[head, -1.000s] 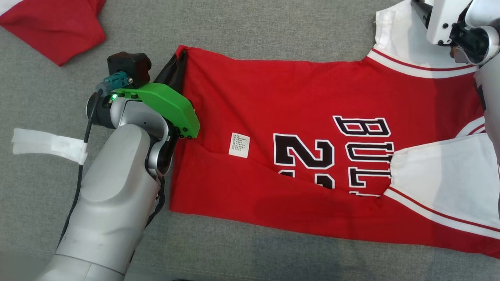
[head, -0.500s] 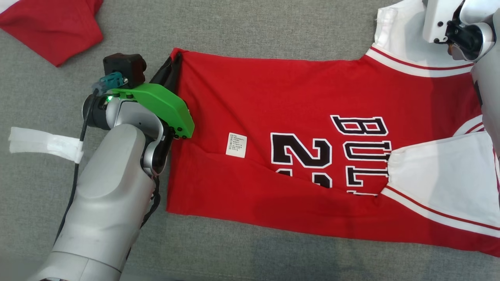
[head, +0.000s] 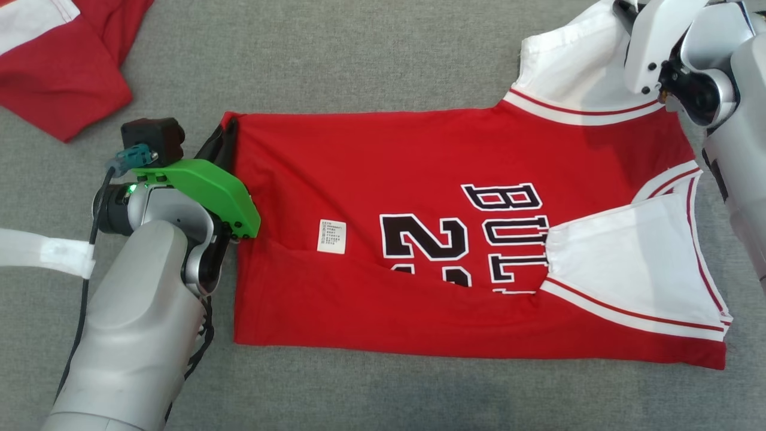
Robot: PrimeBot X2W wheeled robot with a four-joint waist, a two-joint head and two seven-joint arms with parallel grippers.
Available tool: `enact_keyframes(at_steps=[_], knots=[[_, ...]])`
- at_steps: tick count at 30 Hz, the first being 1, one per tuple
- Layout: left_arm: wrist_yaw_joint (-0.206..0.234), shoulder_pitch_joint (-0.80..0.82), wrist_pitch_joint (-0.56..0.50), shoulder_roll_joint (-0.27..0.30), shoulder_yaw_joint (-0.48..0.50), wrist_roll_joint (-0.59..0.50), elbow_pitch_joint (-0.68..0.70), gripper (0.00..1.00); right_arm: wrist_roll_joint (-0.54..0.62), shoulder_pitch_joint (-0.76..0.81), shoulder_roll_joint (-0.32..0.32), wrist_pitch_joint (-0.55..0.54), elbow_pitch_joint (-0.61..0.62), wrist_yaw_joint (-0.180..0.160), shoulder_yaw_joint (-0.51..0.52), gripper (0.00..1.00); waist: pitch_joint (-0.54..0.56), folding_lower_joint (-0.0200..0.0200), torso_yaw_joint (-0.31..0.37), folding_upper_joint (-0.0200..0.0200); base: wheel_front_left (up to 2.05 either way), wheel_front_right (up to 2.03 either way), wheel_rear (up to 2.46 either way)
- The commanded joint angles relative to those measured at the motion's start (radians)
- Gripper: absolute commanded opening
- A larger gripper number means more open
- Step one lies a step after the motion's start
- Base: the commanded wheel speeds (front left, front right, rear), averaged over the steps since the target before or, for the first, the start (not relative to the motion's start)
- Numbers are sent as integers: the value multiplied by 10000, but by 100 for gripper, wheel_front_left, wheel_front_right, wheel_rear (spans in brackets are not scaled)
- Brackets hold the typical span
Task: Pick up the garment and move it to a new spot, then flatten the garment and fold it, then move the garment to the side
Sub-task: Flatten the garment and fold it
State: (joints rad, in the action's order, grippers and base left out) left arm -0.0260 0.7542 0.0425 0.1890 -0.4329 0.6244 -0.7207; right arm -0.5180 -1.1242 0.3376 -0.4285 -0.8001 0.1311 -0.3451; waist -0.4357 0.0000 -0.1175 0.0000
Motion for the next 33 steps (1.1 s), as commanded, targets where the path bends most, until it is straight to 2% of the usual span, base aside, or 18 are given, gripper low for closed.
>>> enact_keyframes(at_steps=[1, 12, 20, 26, 33], knots=[[12, -219, 74, 162, 66, 100, 47, 0, -282, 354, 189, 112, 337, -8, -146, 0, 482, 0, 400, 0, 0, 0, 0], [205, -1436, -178, 617, 205, 426, 694, 0, -1784, 2917, 1047, 773, 3190, -5, -519, 0, 1617, 0, 805, 0, 0, 0, 0], [310, -2373, -252, 954, 237, 560, 1308, 0, -1977, 5124, 1370, 1227, 5185, -3, -68, 0, 2279, 0, 1034, 0, 0, 0, 0], [510, -3508, -171, 1246, 347, 770, 2308, 0, -1765, 7070, 1229, 1356, 6571, -3, 573, 0, 2616, 0, 1248, 0, 0, 0, 0], [904, -4689, -341, 1304, 361, 1014, 3076, 0, -1630, 8758, 775, 1350, 7400, -3, 1306, 0, 2702, 0, 1308, 0, 0, 0, 0]])
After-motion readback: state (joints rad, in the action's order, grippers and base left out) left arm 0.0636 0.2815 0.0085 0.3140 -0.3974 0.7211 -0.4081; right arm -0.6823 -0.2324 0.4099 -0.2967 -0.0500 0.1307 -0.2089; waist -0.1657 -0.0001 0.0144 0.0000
